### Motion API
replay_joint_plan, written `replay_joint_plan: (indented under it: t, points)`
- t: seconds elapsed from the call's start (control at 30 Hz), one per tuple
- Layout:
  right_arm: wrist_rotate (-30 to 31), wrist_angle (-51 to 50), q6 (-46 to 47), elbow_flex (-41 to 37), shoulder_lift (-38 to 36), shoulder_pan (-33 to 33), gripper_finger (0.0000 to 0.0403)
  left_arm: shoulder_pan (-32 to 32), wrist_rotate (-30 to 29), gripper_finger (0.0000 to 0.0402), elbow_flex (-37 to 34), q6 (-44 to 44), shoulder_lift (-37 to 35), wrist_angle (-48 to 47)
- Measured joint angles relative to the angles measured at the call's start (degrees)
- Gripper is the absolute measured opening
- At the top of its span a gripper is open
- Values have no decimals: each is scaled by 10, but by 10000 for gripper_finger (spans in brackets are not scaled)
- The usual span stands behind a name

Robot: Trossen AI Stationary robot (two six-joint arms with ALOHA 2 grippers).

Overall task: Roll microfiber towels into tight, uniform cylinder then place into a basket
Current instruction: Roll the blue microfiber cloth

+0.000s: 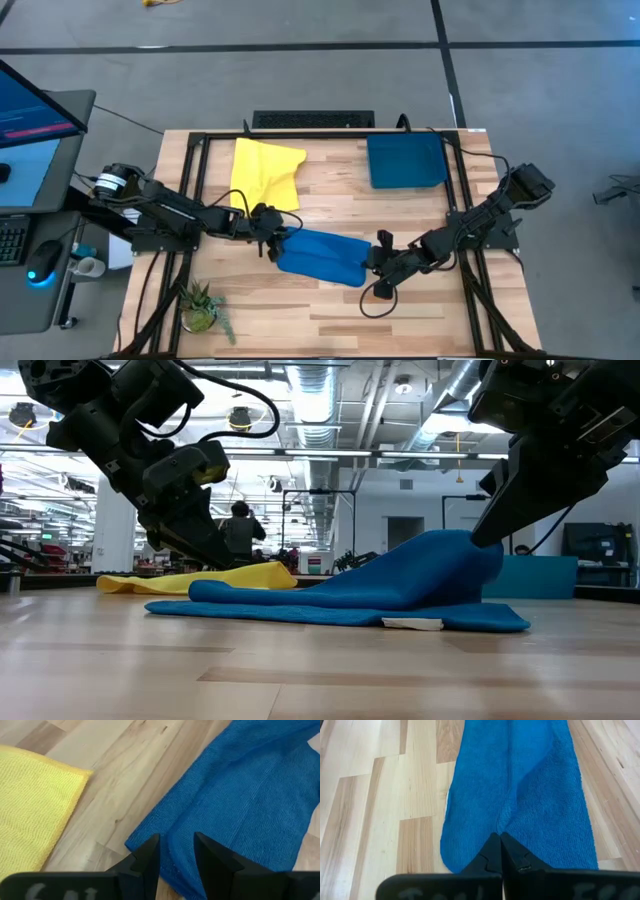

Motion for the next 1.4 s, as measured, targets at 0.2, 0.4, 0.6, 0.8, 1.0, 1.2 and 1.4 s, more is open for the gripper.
replay_joint_plan:
  t: [0.2, 0.4, 0.6, 0.8, 1.0, 1.2, 1.4]
  points:
    - [0, 0, 0, 0, 0, 0, 7, 0, 9, 109, 0, -7, 0, -13]
    - [0, 0, 0, 0, 0, 0, 7, 0, 8, 109, 0, -9, 1, -12]
    - [0, 1, 0, 0, 0, 0, 7, 0, 6, 109, 1, -14, 33, 13]
    - [0, 2, 5, 0, 0, 0, 7, 0, 7, 109, 4, -1, 54, 36]
    - [0, 0, 5, 0, 0, 0, 7, 0, 11, 109, 4, -3, 58, 26]
    - [0, 0, 5, 0, 0, 0, 7, 0, 10, 107, 4, 1, 58, 27]
    - [1, 0, 5, 0, 0, 0, 7, 0, 9, 64, 4, 12, 58, 31]
